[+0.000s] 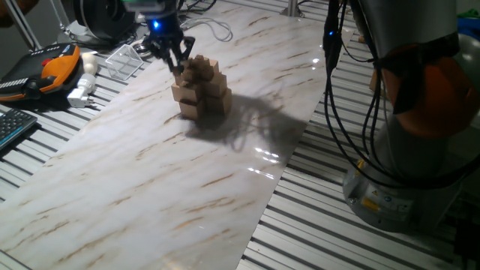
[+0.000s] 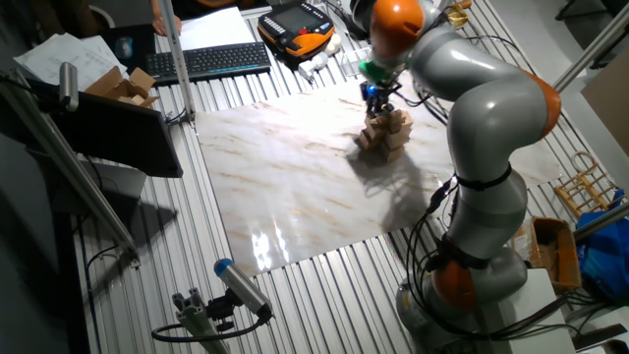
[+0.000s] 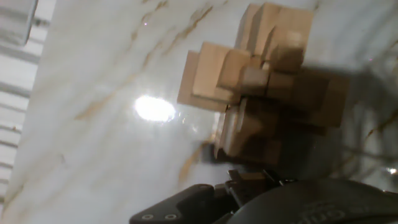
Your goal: Stack the blocks into a cross shape
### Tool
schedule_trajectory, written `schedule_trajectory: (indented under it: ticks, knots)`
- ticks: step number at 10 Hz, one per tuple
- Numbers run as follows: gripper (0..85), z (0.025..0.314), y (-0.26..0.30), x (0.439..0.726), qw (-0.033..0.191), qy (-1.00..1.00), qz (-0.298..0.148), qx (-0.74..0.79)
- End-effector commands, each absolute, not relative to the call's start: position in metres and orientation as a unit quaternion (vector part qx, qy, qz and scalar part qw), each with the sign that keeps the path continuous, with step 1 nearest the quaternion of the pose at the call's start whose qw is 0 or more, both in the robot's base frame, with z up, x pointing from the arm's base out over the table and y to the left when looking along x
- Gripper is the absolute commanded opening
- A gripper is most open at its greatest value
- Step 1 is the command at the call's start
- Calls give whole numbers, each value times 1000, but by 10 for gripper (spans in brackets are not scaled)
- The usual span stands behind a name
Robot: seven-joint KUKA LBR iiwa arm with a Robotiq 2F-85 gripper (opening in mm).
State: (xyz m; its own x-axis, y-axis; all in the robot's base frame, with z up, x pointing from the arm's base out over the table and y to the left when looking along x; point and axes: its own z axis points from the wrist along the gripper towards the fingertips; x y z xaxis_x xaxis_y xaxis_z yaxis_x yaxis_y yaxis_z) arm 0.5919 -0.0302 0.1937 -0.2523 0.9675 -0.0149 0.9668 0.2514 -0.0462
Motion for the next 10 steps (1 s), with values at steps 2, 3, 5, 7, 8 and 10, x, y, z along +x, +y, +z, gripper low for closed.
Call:
schedule_trajectory:
  ticks: [2, 3, 5, 7, 8, 10]
  knots:
    - [0, 195, -47, 591, 0, -786, 24, -618]
    - [0, 192, -52, 591, -8, -784, 24, -620]
    - [0, 187, -60, 592, -12, -786, 23, -618]
    - [0, 183, -65, 593, -10, -786, 21, -618]
    - [0, 182, -66, 593, -9, -785, 20, -619]
    - [0, 181, -64, 593, -9, -784, 21, -620]
